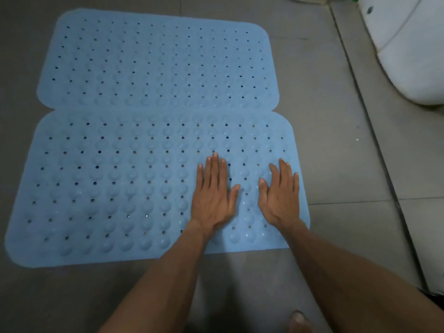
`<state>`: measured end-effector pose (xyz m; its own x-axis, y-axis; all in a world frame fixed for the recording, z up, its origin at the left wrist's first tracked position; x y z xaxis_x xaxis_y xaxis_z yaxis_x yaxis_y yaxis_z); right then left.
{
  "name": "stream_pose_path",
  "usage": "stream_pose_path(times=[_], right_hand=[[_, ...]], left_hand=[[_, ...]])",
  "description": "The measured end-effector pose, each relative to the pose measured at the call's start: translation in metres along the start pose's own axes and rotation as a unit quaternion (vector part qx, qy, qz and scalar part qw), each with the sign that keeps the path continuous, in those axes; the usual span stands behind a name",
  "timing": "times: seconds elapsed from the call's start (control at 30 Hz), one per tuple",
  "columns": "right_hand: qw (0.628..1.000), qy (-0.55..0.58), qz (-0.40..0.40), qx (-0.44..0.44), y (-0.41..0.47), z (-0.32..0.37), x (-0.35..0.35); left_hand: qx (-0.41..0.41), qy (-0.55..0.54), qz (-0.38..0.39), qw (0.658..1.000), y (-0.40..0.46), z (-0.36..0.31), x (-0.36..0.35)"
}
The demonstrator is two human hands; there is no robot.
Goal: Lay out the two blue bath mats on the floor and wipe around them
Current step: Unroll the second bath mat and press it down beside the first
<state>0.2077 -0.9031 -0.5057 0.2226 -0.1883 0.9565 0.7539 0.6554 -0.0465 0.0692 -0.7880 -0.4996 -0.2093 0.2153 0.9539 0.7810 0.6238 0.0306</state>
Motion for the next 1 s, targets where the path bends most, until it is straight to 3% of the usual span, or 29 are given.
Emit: stream_pose_path(times=[0.8, 1.0], right_hand=[[0.999, -0.001, -0.022, -0.030, 0.007, -0.004, 0.005], [1.000, 0.005, -0.013, -0.027, 0.005, -0.005, 0.002]], left_hand=[[0.039, 0.068, 0.108, 0.991, 0.014, -0.026, -0.020], [0.050, 0.066, 0.097, 0.992, 0.009, -0.022, -0.025]])
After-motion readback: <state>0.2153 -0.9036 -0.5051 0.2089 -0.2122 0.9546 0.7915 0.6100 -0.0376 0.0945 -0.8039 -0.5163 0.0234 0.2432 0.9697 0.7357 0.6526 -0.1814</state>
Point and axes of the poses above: each hand's wrist, its own y-axis towards the middle knuckle, its own x-axis out of the back of the hand, z = x × y, the point moved 5 cm from there along y, towards the middle knuckle, and after that the axes turned 1 degree about y, right-handed, at the moved point
